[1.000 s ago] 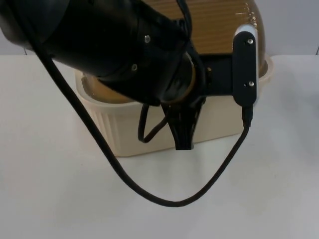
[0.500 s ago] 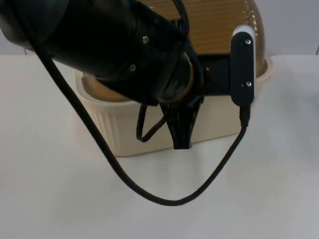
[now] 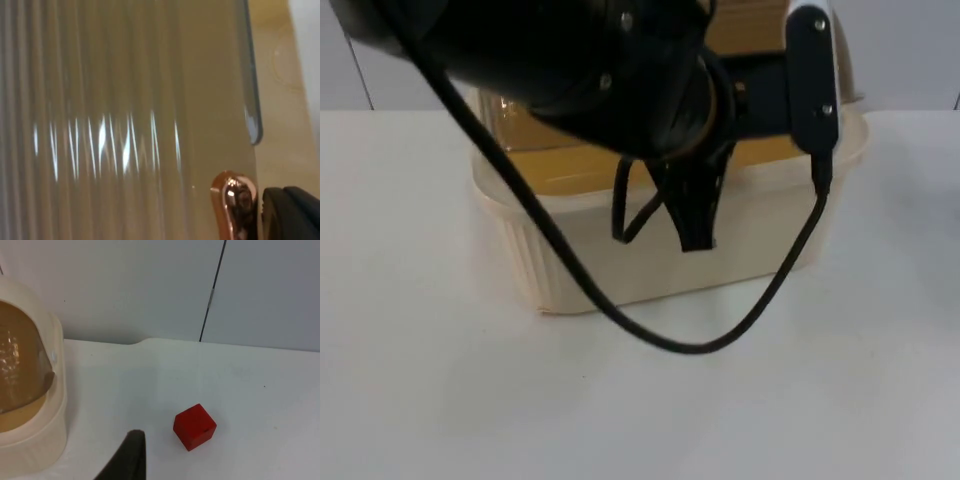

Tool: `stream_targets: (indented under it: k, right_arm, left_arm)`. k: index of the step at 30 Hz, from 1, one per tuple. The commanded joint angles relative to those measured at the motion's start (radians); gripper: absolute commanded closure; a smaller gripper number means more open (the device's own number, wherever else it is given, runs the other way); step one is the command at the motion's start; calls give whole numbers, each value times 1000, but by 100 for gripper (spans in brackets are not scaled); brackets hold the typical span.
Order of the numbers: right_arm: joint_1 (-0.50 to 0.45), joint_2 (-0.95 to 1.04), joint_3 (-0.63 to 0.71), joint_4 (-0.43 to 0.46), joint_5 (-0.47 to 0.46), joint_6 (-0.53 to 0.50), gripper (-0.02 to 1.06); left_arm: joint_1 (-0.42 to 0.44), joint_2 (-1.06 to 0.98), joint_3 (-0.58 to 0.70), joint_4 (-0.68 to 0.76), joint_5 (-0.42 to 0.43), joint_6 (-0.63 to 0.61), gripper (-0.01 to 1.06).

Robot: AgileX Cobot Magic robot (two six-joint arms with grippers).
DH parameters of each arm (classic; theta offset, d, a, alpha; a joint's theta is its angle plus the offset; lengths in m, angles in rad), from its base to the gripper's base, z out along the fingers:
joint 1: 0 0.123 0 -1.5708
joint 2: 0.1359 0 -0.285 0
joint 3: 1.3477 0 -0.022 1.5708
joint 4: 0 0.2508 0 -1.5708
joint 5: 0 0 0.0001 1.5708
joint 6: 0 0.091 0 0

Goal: Open the box lid with the left hand, place the block into the box with the right hand, then close the box lid with the left hand.

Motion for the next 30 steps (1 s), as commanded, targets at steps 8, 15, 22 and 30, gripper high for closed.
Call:
stream_targets:
  k: [8,15,22,30]
  right_arm:
    - [-2,-1,-8,-9,0,1,-1]
    - [-2,-1,-8,-9,0,1,-1]
    - [-2,-1,-8,-9,2,1,-1]
    - [-2,-1,-8,-9,2,1,-1]
  left_arm:
    - [73,-29,-40,-219,-88,270,105]
    - [134,-49,-92,-341,-96,406,105]
    - [203,-54,-144,-332,-149,406,105]
    - [218,-63,-145,-344,-136,406,105]
